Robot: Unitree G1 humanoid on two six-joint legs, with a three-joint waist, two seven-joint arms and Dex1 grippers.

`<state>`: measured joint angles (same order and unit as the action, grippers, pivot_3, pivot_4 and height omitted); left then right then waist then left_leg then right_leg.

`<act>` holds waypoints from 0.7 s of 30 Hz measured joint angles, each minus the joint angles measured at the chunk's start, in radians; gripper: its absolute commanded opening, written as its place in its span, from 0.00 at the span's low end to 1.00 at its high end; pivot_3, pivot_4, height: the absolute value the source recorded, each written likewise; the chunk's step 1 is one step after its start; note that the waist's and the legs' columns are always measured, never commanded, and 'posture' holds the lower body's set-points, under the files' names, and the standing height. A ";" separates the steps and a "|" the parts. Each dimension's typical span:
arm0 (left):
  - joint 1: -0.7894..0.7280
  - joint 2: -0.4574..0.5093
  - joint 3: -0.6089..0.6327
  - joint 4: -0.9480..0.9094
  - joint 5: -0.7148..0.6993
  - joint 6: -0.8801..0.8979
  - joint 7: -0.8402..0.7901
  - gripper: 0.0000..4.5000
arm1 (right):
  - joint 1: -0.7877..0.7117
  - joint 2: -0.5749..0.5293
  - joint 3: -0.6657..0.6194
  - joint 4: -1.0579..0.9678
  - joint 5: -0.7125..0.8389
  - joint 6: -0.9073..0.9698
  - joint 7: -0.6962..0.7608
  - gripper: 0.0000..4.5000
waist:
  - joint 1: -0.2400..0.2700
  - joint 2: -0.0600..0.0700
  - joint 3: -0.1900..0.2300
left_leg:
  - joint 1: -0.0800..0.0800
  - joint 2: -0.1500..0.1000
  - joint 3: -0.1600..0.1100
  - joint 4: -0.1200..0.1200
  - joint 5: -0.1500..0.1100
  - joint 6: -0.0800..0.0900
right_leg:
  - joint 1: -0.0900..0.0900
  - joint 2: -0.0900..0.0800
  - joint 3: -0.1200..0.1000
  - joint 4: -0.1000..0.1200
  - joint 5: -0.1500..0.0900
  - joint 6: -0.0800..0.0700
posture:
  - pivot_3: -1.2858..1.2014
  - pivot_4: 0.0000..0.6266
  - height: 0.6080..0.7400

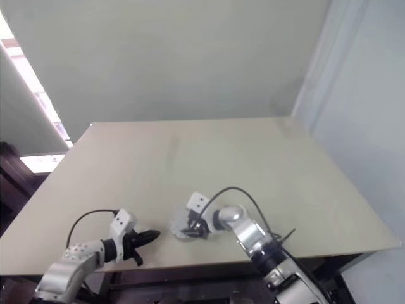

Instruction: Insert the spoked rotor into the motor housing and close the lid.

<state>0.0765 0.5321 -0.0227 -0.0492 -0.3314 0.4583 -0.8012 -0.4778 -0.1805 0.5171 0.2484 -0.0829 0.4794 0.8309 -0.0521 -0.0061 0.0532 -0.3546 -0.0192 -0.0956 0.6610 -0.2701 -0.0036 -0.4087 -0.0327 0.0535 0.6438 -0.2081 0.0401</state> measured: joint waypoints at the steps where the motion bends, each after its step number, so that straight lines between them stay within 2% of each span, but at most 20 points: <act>1: -0.001 0.000 0.000 0.000 0.000 0.000 0.000 0.00 | -0.006 -0.003 0.008 -0.004 -0.006 0.015 0.000 0.72 | 0.000 0.000 0.000 | 0.000 0.000 0.000 0.000 0.000 0.000 | 0.000 0.000 0.000 0.000 0.000 0.000 | 0.52 0.00 1.00; 16: -0.003 -0.013 -0.002 0.000 0.000 -0.002 -0.001 0.00 | -0.030 -0.023 0.065 -0.062 -0.044 0.081 -0.008 0.72 | 0.003 0.001 -0.001 | 0.000 -0.001 0.000 0.000 0.000 0.000 | 0.000 0.000 0.000 0.000 0.000 0.000 | 0.52 0.00 1.00; 21: -0.034 -0.057 -0.010 0.000 -0.002 -0.002 0.000 0.00 | -0.030 -0.024 0.065 -0.064 -0.044 0.086 -0.009 0.72 | 0.004 0.001 -0.001 | 0.000 -0.001 0.000 0.000 0.000 0.000 | 0.001 -0.001 0.000 0.000 0.000 0.000 | 0.52 0.00 1.00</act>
<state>0.0426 0.4752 -0.0324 -0.0491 -0.3333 0.4561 -0.8010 -0.5073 -0.2045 0.5823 0.1849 -0.1269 0.5653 0.8224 -0.0485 -0.0047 0.0519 -0.3547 -0.0202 -0.0960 0.6615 -0.2701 -0.0036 -0.4077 -0.0333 0.0534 0.6435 -0.2080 0.0403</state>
